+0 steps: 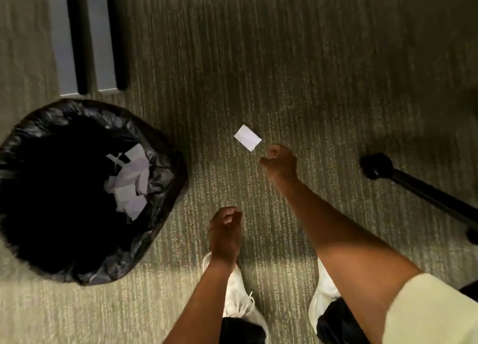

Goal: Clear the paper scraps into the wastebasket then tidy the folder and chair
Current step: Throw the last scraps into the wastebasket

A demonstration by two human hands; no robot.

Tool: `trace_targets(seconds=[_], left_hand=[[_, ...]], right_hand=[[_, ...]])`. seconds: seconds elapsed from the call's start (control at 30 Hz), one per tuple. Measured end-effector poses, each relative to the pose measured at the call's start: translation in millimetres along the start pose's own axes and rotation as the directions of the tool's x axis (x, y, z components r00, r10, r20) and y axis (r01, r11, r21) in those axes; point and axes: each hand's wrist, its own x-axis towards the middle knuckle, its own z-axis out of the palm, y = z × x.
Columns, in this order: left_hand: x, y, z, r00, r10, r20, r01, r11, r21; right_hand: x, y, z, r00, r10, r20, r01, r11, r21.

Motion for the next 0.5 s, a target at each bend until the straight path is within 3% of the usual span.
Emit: trace_targets(seconds=[0.33, 0.5], left_hand=[[71.1, -8.0, 23.8, 0.994, 0.009, -0.112, -0.011, 1.0, -0.013], [79.7, -10.2, 22.6, 0.992, 0.015, -0.123, -0.018, 1.0, -0.021]], right_hand=[[69.4, 14.9, 36.2, 0.998, -0.063, -0.009, 0.063, 0.997, -0.045], [84.1, 22.0, 61.4, 0.986, -0.097, -0.139, 0.07, 0.98, -0.184]])
